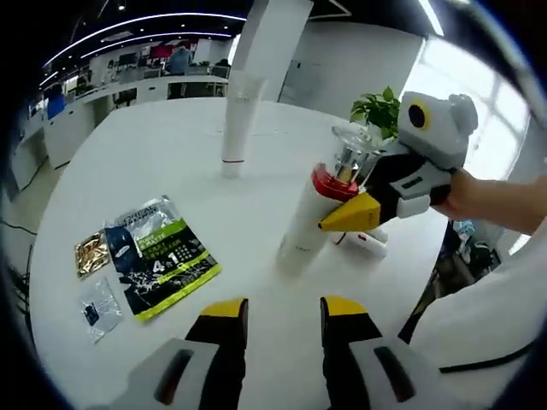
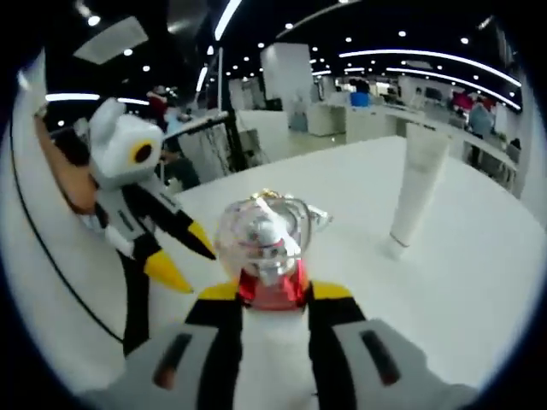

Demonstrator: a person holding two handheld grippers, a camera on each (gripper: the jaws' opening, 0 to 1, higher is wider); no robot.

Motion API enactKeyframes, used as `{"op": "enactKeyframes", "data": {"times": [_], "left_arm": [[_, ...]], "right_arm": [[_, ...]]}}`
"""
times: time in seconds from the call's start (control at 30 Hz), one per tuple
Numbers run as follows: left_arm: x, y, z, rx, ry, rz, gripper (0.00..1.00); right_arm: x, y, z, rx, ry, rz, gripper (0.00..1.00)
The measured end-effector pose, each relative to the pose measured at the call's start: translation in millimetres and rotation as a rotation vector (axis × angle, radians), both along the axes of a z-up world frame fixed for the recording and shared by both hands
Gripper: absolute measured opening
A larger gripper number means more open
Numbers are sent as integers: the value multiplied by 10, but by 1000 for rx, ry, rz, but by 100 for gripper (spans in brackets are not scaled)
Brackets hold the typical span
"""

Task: Arrange the skincare products in the storage area until every visible bottle or jar stands upright without overlapping.

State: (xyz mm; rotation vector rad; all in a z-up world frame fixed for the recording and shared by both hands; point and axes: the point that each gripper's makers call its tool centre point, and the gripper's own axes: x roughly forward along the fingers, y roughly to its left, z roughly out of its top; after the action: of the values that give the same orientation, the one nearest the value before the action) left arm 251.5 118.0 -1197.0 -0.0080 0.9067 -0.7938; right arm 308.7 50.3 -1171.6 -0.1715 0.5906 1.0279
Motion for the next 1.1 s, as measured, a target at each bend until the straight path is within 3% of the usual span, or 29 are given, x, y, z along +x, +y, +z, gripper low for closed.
{"op": "enactKeyframes", "data": {"times": [0.13, 0.33, 0.37, 0.43, 0.57, 0.67, 0.77, 0.87, 1.0, 1.1], "left_arm": [[-9, -57, 36, -5, -9, -14, 34], [-49, -123, 27, 7, -14, -45, 34], [-54, -134, 28, 8, -14, -49, 34], [-61, -150, 28, 9, -13, -55, 34], [-65, -144, 29, 19, -14, -67, 34], [-64, -127, 31, 22, -15, -66, 34], [-72, -61, 4, 34, -10, -60, 34], [-75, -21, -8, 37, -4, -52, 34], [-56, 10, -9, 39, -8, -46, 34], [-31, 12, 1, 37, -13, -39, 34]], "right_arm": [[-92, 34, -12, -45, -37, 188, 27], [-115, 58, -15, -14, -14, 307, 27], [-93, 48, -28, -18, -40, 341, 27], [-95, 48, -20, -9, -36, 349, 27], [-72, 26, -18, -19, -38, 292, 29], [-82, -16, -104, -27, -2, 244, 41], [-123, -45, -200, -16, 20, 150, 42], [-78, -14, -105, 28, -9, 67, 42], [-48, 13, 8, 51, -35, 22, 40], [-13, 25, 61, 51, -43, 7, 32]]}}
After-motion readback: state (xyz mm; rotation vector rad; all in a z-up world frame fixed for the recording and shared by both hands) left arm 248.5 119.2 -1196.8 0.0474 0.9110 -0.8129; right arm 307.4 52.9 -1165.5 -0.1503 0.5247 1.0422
